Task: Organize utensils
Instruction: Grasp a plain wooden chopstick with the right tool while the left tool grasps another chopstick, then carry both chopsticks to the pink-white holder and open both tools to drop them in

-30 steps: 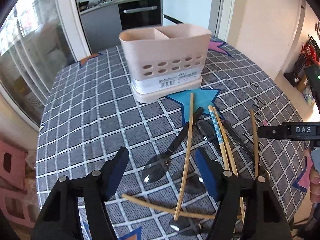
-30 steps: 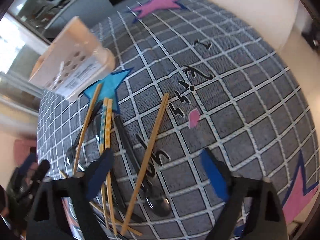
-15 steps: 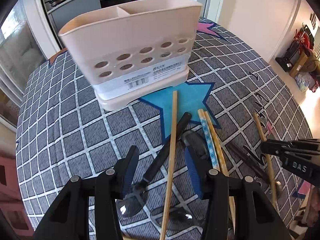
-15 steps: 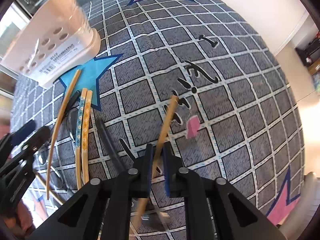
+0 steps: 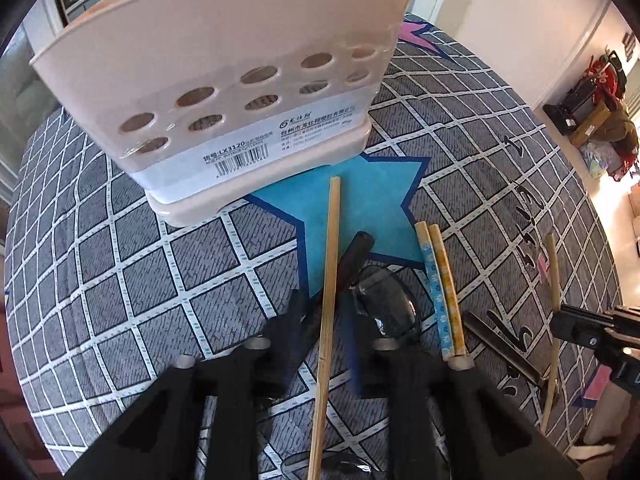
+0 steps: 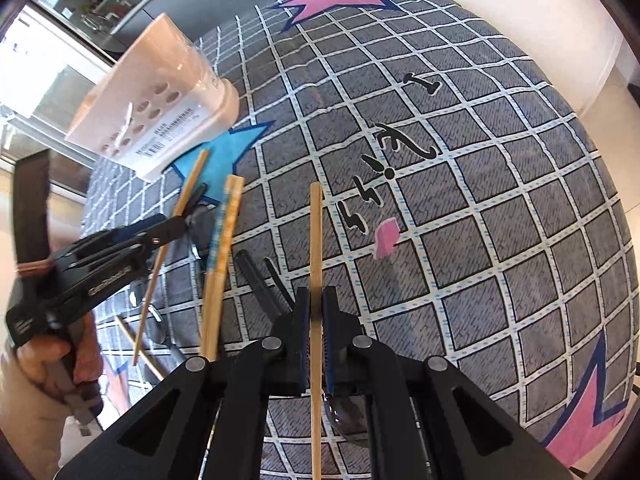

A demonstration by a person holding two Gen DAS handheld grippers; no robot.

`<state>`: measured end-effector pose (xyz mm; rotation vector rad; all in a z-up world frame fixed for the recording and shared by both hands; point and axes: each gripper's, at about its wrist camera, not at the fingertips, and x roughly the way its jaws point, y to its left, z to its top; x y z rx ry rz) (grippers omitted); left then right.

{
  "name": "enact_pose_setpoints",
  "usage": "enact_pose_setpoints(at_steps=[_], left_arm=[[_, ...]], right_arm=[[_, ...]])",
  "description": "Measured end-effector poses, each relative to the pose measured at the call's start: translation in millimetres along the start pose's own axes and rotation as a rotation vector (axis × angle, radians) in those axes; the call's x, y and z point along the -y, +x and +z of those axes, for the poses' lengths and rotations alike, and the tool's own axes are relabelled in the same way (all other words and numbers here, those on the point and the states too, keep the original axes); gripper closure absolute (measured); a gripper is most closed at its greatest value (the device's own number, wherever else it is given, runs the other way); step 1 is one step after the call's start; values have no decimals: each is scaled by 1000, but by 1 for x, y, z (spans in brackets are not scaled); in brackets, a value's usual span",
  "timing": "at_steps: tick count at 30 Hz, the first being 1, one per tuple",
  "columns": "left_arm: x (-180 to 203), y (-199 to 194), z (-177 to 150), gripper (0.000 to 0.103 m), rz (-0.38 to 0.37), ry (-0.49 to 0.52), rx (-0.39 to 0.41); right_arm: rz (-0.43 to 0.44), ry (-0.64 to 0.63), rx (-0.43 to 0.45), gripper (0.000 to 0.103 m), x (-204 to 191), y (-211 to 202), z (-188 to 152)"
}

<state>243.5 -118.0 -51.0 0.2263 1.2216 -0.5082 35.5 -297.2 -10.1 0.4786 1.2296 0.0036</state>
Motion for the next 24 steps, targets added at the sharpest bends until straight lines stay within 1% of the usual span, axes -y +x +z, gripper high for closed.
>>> enact_pose_setpoints(at_steps=[1,2,7,11,15,16,18,22,24], left_arm=[[-1,0,1,60,-13,-5,-4],[-1,-2,1,66,-29,-11,-1],[-3,-20,-2,66,-44,-39,72],[-4,-47,-11,66,-62,-66,151],[-7,-94,-16,66,-94,-105,282],[-9,-103,-16,66,-99,-112,303],[-15,-131,-15,66,-110,-135,378],[-29,-180,-3,66,-99,-164,507],[-39,-203,7,66,-96,-180,574]], right_arm=[[7,-2,1,96,-1,1,7],[10,-5,4,96,-7,7,8],[35,-13,24,96,-8,-1,7],[54,-24,38,96,-13,-3,10],[87,-57,75,96,-24,-20,13],[99,-68,90,96,-28,-27,15],[115,-93,119,96,-37,-40,20],[138,-156,197,96,-63,-73,39],[156,-186,247,96,-78,-91,53]])
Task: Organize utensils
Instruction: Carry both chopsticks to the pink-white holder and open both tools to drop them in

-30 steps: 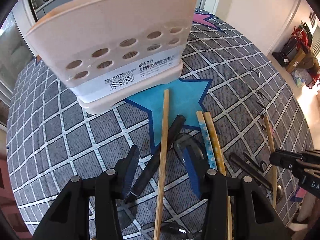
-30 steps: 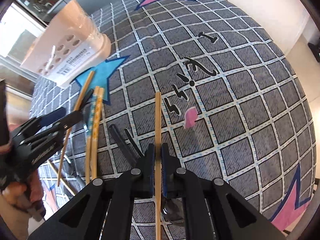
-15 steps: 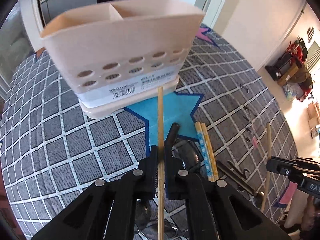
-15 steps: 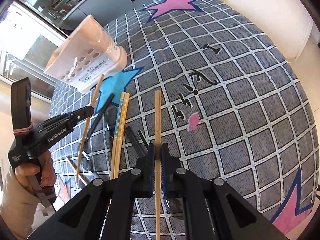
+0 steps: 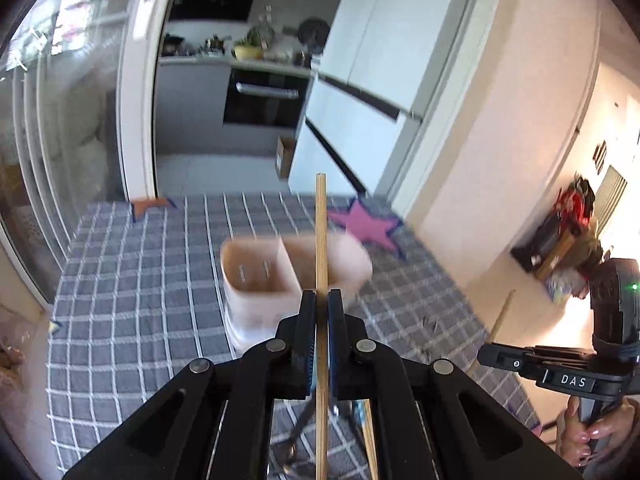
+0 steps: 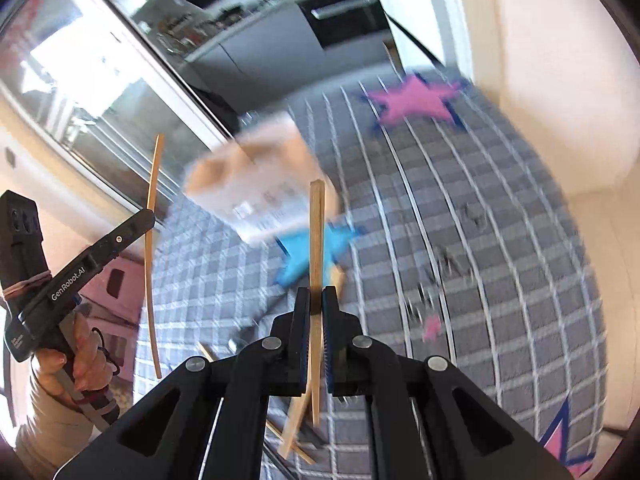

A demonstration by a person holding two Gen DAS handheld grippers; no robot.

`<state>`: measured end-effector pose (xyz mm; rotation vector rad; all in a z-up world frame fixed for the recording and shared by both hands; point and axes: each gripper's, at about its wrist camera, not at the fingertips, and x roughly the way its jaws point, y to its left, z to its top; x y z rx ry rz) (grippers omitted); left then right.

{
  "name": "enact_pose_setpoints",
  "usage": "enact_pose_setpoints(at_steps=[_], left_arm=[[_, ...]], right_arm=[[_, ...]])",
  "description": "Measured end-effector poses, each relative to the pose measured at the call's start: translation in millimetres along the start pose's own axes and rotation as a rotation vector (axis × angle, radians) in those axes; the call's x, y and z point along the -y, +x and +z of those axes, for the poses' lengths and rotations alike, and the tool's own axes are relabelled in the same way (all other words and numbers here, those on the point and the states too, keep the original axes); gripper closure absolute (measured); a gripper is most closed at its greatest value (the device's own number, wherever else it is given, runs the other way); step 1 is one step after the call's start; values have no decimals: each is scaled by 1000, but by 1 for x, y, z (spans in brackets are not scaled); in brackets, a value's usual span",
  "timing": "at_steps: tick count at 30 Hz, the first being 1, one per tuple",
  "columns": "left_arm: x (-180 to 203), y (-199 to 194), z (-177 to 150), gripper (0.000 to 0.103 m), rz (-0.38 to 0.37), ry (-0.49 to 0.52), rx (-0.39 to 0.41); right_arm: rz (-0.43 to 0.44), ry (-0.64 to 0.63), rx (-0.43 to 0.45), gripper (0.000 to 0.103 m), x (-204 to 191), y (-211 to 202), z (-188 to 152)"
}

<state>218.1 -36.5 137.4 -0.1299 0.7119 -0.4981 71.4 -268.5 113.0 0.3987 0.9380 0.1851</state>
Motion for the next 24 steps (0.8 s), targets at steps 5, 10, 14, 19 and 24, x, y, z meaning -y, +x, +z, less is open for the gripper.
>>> enact_pose_setpoints(at_steps=[5,10,14,19,24], left_arm=[[-11,-9,51,66,43,2,131],[-29,-1,92,66,72,-43,246],[-40,16,111,66,96,-63,322],[-52,40,118,66,107,-84,381],[-60,60,118,66,111,-114,410]], right_arm=[[4,-68,115,96,-32,-17,53],[-1,-105,201,96,-56,-17,103],[-23,-145,266,96,-72,-13,126],[-38,-190,317,96,-87,1,148],[-36,-193,324,96,-89,22,163]])
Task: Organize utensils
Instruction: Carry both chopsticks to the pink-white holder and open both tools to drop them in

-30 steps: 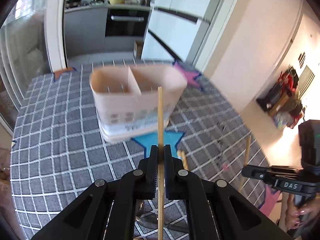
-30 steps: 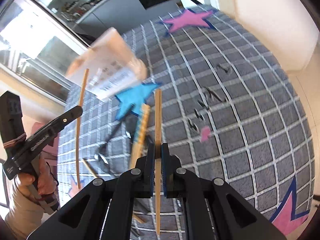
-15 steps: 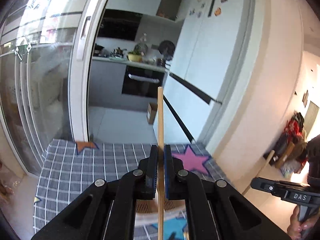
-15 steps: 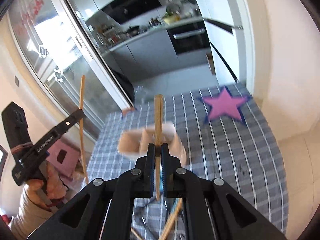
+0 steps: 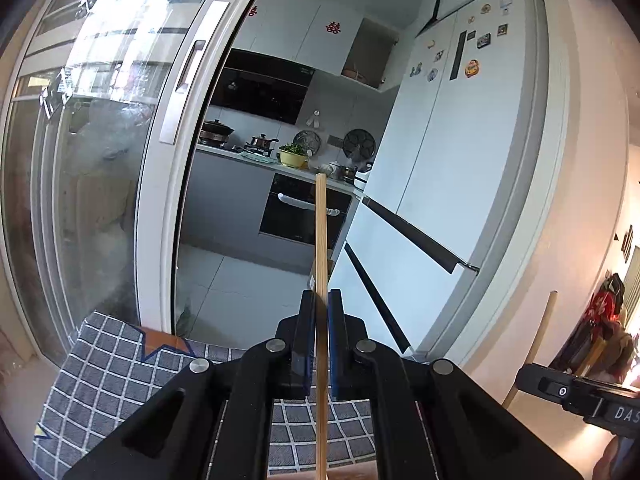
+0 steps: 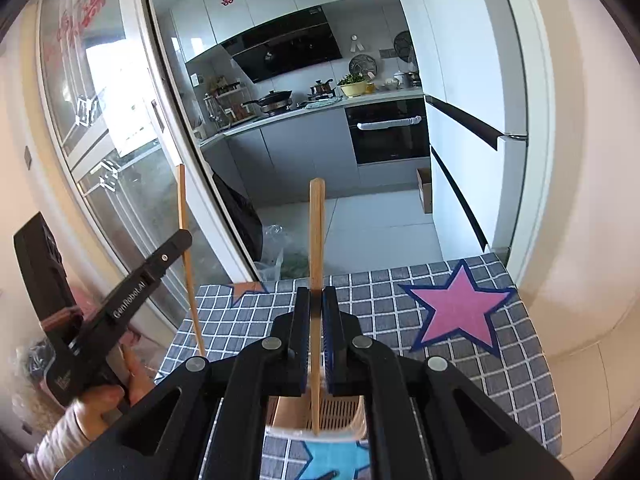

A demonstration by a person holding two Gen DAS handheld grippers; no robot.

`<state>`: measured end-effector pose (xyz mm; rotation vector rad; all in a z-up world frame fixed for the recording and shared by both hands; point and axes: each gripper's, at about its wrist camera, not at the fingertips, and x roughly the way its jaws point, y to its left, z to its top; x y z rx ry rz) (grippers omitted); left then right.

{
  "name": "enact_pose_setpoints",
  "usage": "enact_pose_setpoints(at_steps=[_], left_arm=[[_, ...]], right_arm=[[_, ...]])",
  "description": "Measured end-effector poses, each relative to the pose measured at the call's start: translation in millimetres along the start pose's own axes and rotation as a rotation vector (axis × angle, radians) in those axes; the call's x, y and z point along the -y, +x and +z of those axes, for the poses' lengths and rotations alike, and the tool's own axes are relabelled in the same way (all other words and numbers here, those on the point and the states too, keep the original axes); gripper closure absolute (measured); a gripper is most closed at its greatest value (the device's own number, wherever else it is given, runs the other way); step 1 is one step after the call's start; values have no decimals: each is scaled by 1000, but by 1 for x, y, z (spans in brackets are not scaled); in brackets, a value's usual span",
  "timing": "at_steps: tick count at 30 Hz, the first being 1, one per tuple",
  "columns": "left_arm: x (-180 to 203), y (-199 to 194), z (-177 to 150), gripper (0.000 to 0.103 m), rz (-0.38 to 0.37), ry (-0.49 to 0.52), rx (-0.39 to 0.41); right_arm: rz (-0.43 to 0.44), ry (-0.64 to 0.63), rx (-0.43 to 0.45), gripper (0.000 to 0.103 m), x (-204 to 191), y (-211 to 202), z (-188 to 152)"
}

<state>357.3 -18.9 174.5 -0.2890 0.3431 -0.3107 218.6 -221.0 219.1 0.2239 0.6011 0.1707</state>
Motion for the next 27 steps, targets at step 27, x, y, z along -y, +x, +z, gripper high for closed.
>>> enact_pose_setpoints(at_steps=[27], left_arm=[[-16,-8,-98,66,120,118,-85]], right_arm=[[-11,-213,-69,97,-26,74,-82]])
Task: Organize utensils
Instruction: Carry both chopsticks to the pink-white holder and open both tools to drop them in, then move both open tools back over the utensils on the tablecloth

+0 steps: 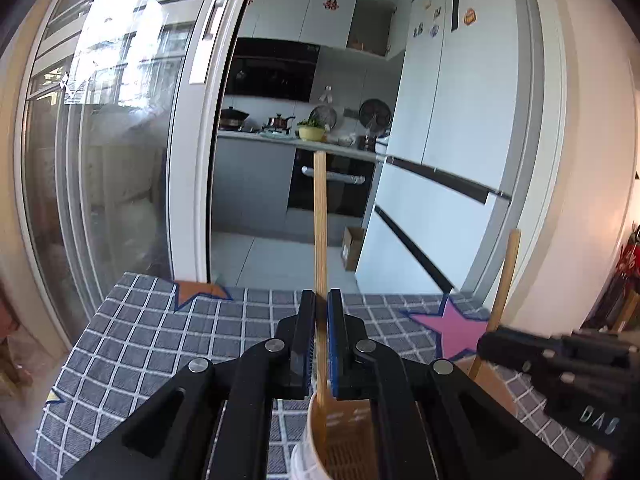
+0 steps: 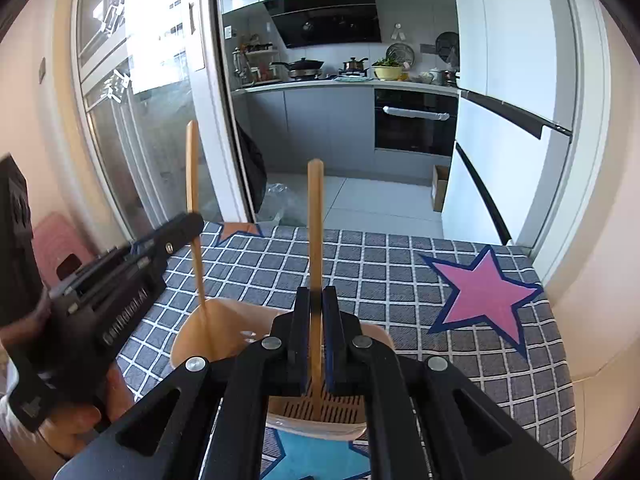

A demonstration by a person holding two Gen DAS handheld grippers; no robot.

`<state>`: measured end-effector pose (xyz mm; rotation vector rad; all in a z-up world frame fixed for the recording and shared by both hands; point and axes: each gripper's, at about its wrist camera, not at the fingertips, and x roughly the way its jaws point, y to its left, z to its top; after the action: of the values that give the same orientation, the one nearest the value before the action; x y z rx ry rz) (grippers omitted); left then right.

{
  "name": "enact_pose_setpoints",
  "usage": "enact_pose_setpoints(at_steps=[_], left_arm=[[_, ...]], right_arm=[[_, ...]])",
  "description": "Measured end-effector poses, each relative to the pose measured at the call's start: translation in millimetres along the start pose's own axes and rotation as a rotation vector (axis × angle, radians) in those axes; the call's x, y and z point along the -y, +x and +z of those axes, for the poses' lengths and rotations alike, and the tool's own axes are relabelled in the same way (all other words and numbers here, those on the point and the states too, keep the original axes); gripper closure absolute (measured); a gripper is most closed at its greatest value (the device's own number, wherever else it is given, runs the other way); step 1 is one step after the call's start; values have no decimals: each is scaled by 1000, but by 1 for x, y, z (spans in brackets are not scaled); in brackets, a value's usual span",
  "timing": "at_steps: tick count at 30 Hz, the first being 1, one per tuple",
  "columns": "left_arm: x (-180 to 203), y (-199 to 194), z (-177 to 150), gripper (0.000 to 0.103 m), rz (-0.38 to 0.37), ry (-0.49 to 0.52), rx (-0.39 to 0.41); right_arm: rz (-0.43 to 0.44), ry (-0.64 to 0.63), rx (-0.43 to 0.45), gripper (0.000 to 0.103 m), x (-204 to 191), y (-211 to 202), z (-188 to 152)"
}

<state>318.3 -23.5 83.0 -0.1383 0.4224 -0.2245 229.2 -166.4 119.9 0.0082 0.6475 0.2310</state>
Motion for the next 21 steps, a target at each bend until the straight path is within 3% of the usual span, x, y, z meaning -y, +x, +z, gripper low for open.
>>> enact_pose_setpoints(at_steps=[6,7,8,9,10,11,16,21], left_arm=[[-2,-5,-1,66,11,13,-54],[-1,-6,-1,66,19,27,-56],[1,-7,-1,59,30,41,-56],[2,-9,-1,27,42,57,-56],[3,-10,-1,7,53,66,-56],[3,-14,-1,0,69,69,-44],[0,-23,1,0,78,64,-49],[-8,-51,4,0,48,35,-33]], right_arm=[[19,47,-50,93,4,7,4],[21,61,-69,80,6,10,4],[23,75,-76,60,9,12,3],[25,92,-72,51,12,11,3],[26,105,-65,46,14,9,3],[29,122,-60,46,17,7,3],[31,182,-53,44,29,-9,1],[21,230,-56,21,39,-37,-16]])
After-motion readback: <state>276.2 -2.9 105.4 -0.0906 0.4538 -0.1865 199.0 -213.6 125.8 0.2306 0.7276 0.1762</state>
